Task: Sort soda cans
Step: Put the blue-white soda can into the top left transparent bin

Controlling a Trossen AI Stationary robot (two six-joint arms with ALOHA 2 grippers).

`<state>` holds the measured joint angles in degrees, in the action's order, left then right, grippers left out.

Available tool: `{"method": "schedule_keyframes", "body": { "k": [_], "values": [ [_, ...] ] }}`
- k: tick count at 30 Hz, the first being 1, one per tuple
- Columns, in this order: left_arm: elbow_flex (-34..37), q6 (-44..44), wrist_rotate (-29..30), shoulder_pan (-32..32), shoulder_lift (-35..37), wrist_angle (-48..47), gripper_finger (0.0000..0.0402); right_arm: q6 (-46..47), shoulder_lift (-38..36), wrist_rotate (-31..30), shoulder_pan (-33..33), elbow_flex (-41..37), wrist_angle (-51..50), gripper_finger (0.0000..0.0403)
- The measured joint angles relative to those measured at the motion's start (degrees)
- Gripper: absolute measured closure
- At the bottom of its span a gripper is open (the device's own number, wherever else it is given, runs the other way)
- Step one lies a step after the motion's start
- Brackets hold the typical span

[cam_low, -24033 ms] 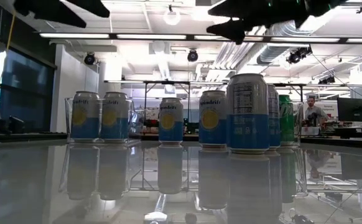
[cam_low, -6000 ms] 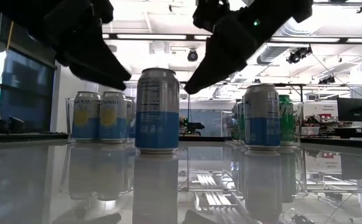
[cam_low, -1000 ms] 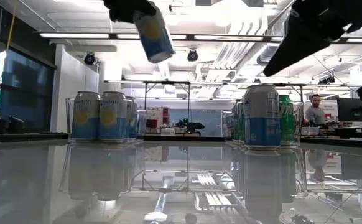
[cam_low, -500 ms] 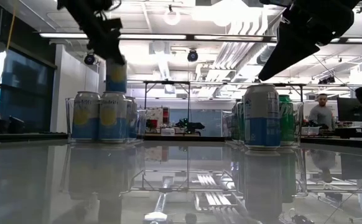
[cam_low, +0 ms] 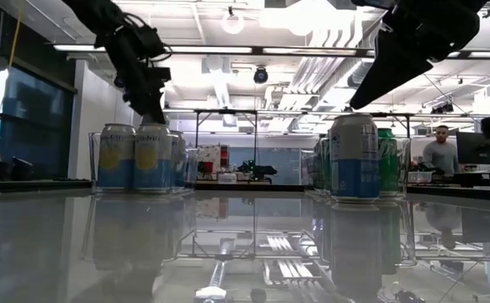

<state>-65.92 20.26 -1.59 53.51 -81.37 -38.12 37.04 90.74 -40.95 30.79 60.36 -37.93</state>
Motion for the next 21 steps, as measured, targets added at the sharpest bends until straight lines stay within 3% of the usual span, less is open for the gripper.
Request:
{"method": "schedule_keyframes", "body": {
  "k": [14,21],
  "values": [
    [11.9,-3.1,-3.3,2.4,0.0,11.5,0.0108,0.4,0.0,-0.2,0.0,0.0,1.0,0.0403],
    [13.1,-5.6,-3.6,2.8,0.1,13.2,0.0105,0.2,0.0,-0.3,0.0,0.0,2.0,0.0403]
  ]
}}
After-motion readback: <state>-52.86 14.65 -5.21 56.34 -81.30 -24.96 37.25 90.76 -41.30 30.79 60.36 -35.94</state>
